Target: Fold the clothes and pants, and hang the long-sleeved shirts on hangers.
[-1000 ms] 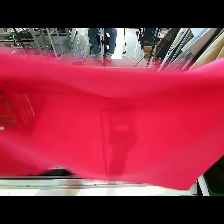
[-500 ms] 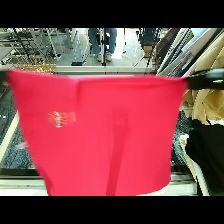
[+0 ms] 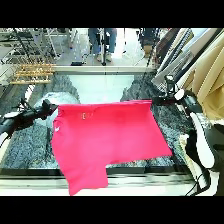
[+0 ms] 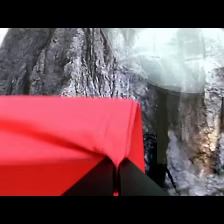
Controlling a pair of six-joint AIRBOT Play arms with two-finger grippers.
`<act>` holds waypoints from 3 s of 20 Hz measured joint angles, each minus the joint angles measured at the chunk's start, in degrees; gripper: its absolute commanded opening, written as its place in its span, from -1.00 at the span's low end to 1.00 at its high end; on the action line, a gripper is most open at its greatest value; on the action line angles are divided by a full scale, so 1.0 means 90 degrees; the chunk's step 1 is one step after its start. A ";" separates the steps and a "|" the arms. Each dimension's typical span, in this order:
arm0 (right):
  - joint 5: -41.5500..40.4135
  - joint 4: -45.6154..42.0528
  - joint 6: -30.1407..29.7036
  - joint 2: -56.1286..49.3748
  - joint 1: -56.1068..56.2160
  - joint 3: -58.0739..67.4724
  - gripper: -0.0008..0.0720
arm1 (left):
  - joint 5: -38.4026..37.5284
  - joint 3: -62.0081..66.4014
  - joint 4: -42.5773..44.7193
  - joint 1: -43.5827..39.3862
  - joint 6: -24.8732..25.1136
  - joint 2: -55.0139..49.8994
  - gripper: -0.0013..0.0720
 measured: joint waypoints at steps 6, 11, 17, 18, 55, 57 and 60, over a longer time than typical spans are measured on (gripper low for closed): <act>0.0202 -0.0012 0.0015 -0.0228 0.0000 -0.0002 -0.93 | -0.1338 0.0272 0.0209 0.0464 -0.0214 -0.0253 -0.95; 0.0379 -0.0245 -0.0029 -0.0325 0.0000 -0.0002 -0.93 | -0.2407 0.0304 0.1341 0.0719 -0.0913 -0.0335 -0.95; -0.0083 -0.0396 -0.0034 -0.0515 0.0000 -0.0002 -0.89 | -0.2897 0.0308 0.1931 0.0595 -0.1222 -0.0406 -0.41; -0.0095 -0.0423 -0.0078 -0.0522 -0.0002 -0.0002 -0.28 | -0.2951 0.0308 0.2030 0.0593 -0.1229 -0.0410 0.21; 0.4986 -0.0063 -0.1520 -0.0559 -0.2171 -0.1035 0.37 | -0.3752 -0.3373 0.4488 -0.1413 -0.2052 0.1987 0.45; 0.4979 -0.0078 -0.1532 -0.0583 -0.2157 -0.1032 0.37 | -0.3592 -0.3385 0.4367 -0.1498 -0.2052 0.1933 0.44; 0.5129 -0.0080 -0.1562 -0.0690 -0.2047 -0.1054 0.17 | -0.3449 -0.3395 0.4204 -0.1564 -0.2052 0.1894 0.28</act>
